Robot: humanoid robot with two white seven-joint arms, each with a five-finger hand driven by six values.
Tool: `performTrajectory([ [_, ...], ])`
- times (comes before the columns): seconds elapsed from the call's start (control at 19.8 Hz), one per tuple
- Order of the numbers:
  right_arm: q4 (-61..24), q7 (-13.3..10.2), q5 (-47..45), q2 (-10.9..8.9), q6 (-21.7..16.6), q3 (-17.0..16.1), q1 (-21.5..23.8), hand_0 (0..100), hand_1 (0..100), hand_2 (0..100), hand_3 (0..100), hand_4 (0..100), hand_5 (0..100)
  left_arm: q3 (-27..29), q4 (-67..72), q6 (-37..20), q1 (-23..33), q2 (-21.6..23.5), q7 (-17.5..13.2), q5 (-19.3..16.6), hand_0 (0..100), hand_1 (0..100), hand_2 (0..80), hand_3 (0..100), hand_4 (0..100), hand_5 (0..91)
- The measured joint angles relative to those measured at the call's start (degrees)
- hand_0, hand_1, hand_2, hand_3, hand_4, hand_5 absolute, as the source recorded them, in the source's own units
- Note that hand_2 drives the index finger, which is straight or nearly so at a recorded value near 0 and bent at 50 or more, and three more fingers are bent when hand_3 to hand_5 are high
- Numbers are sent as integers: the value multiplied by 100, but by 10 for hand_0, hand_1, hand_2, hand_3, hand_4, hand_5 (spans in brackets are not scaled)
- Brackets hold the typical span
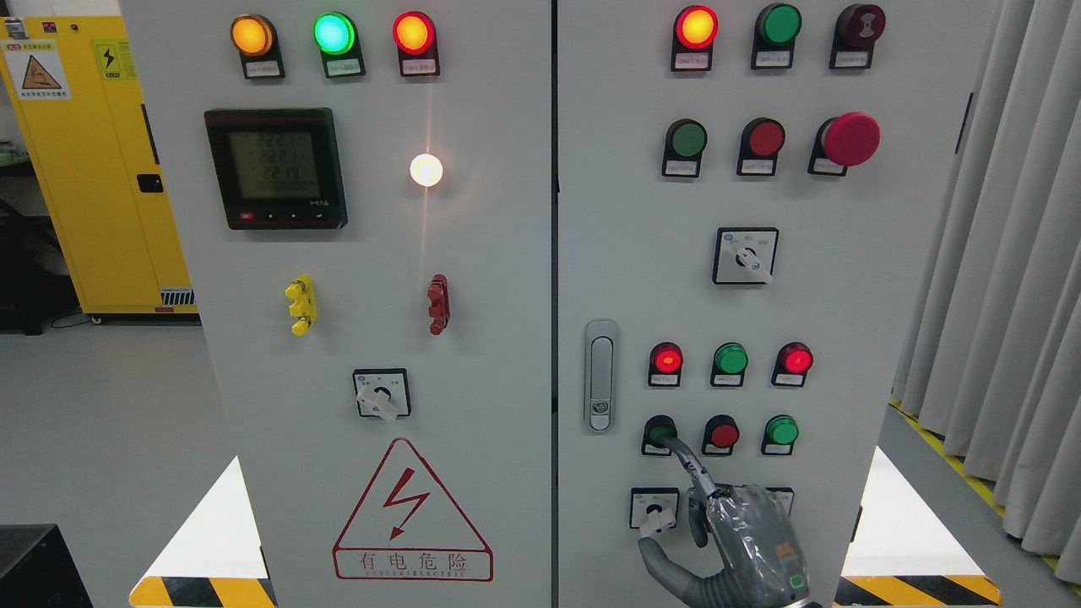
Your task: Press green start button
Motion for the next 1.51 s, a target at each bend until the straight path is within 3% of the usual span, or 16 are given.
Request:
performTrajectory([
  [0.66,-152,-53,-280,-1,32,81,180,294,654,29,980,953,1000,0,0,0,-2,0,0,0,120,556,0,0,0,0],
  [0.91,-369,-200,-651,-1,-174,111,364,291,620,34,963,971,998,0,0,0,-2,0,0,0,120,556,0,0,0,0],
  [1.01,-468,-219,-998,-1,-237,152,470,290,609,63,948,946,934,0,0,0,-2,0,0,0,120,556,0,0,0,0],
  [1.06,-519,-221,-1226,-1,-254,173,528,291,606,86,918,914,880,0,0,0,-2,0,0,0,120,556,0,0,0,0],
  [1.11,-570,-226,-1469,-1,-264,197,592,288,602,120,815,822,778,0,0,0,-2,0,0,0,120,556,0,0,0,0],
  [1.16,-621,-240,-1707,-1,-276,220,659,284,597,122,678,703,676,0,0,0,-2,0,0,0,120,556,0,0,0,0],
  [1.21,-665,-243,-1940,-1,-282,242,723,286,589,114,477,511,493,0,0,0,-2,0,0,0,120,556,0,0,0,0],
  [1.26,-713,-227,-2199,-1,-283,266,798,291,586,60,350,390,337,0,0,0,-2,0,0,0,120,556,0,0,0,0],
  [1.31,-756,-167,-2481,-1,-287,287,867,292,582,9,275,319,276,0,0,0,-2,0,0,0,120,556,0,0,0,0],
  [1.41,-830,25,-3017,-1,-296,325,1007,293,580,2,262,312,260,0,0,0,-2,0,0,0,120,556,0,0,0,0],
  [1.51,-909,225,-3531,-1,-304,375,1198,306,543,0,101,169,151,0,0,0,-2,0,0,0,120,556,0,0,0,0],
])
